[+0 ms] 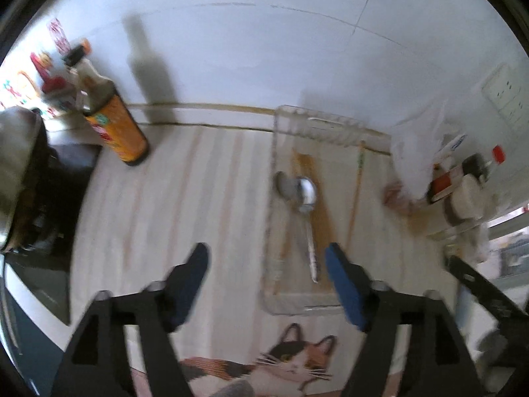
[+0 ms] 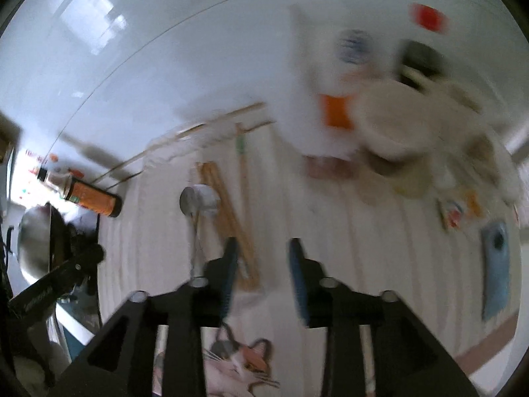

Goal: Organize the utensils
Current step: 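Grasp another metal spoon on the placemat with the right tool while the left tool holds its spoon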

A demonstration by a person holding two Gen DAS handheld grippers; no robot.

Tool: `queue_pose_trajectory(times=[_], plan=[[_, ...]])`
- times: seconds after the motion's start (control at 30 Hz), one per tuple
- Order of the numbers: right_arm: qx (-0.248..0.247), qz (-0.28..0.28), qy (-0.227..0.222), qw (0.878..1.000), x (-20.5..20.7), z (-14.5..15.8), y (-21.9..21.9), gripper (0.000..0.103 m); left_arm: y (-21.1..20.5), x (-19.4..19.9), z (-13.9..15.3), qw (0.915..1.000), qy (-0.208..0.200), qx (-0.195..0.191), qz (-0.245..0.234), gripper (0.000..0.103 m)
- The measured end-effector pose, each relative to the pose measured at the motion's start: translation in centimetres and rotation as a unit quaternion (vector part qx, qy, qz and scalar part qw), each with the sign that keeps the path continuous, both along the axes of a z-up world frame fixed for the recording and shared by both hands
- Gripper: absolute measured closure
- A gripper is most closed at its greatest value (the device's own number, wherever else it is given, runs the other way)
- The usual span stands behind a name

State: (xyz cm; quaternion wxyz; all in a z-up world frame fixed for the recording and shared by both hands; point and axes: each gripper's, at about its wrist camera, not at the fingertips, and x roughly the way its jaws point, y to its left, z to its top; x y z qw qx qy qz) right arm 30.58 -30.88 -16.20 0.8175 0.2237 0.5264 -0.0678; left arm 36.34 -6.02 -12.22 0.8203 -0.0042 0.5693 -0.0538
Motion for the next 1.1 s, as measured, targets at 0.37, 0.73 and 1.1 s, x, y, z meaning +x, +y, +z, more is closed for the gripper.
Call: queue_pose_trajectory(times=[0.37,0.73,1.1], plan=[[0.041,-0.168,0.109,0.979,-17.4,-9.3,-8.0,0.055,-11.1,-10.8,-7.2,0.9665,0.036,0.081,-0.241,0.000],[0.065,-0.257,0.139,0.954,-26.8,-14.7,-11.3,0.055,-21.1,-22.0,-16.7,0.8739,0.151,0.143,-0.439,0.010],[0.065,-0.267,0.142,0.951,-28.5,-15.3,-11.5,0.055,-19.9,-22.2,-18.0,0.8881,0.162,0.128,-0.410,0.072]])
